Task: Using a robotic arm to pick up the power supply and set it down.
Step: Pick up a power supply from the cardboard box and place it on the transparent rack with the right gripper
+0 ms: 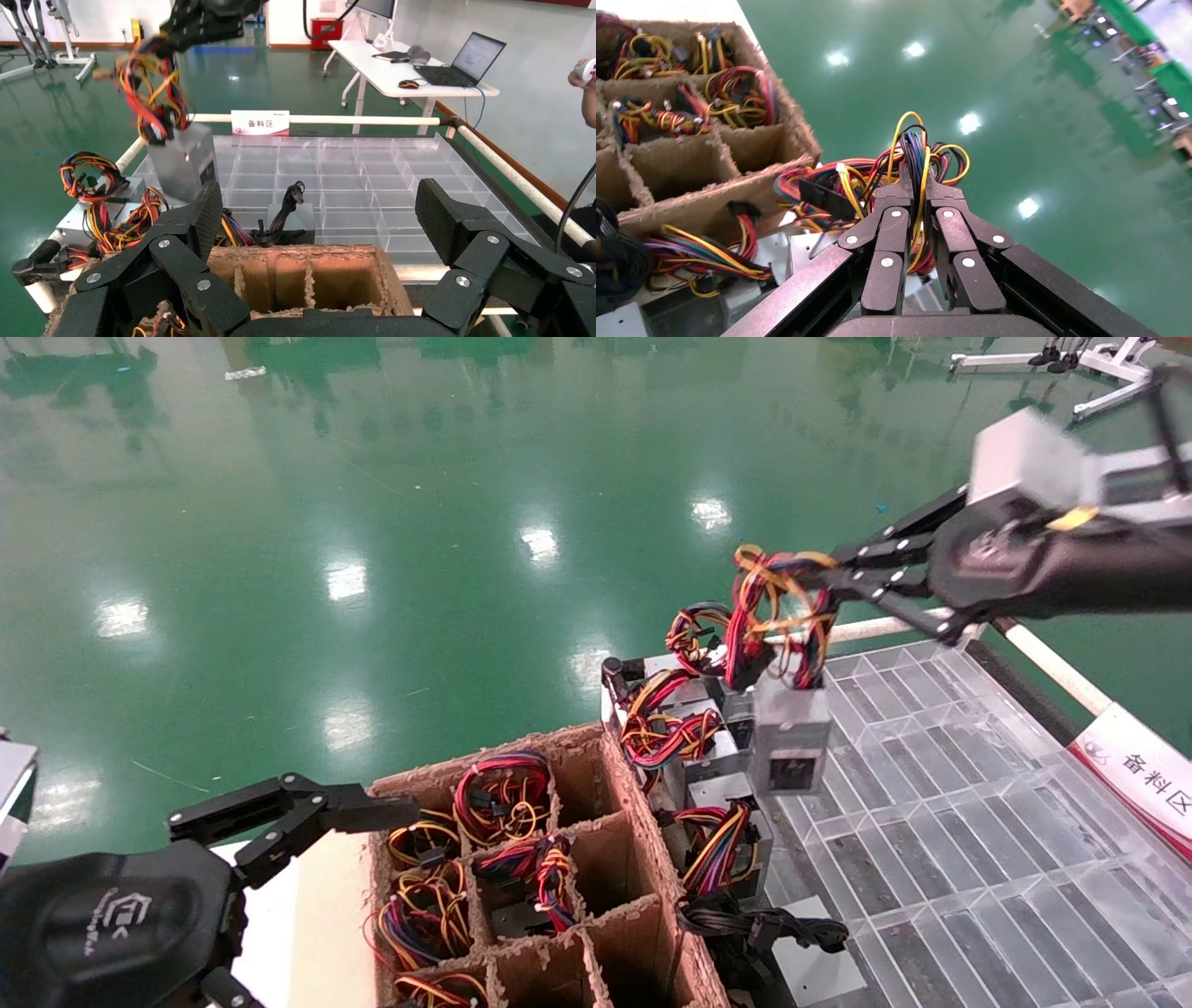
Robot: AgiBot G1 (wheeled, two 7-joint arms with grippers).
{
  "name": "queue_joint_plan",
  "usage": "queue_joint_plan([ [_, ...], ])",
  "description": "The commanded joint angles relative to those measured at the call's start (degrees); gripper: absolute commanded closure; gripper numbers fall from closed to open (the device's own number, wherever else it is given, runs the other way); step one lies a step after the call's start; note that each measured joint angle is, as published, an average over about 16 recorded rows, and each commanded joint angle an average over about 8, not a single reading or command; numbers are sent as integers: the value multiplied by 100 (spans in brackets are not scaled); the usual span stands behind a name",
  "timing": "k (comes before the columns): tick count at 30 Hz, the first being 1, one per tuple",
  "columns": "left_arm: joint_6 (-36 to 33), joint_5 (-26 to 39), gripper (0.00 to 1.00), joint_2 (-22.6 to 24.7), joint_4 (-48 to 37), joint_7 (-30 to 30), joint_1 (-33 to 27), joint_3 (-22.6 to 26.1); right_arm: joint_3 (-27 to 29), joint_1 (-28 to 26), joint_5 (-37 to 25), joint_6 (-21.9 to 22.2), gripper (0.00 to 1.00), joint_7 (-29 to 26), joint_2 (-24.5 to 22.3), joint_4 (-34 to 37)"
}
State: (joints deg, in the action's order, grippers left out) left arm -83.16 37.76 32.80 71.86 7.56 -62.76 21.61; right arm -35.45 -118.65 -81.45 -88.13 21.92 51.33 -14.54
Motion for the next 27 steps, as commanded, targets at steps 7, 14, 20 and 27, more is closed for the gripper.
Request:
queue_joint_plan([
  [7, 0, 0, 0, 0, 0, 0, 0, 0, -116, -14, -162, 311, 100, 469, 395, 605],
  [14, 0, 0, 0, 0, 0, 0, 0, 0, -108, 43, -175, 861, 100, 744, 590, 991],
  [20, 0, 0, 0, 0, 0, 0, 0, 1, -72, 165, -140, 1466, 100, 883, 751, 1199],
  [27, 0, 0, 0, 0, 0, 0, 0, 1, -16, 312, -63, 1745, 100, 973, 893, 1322],
])
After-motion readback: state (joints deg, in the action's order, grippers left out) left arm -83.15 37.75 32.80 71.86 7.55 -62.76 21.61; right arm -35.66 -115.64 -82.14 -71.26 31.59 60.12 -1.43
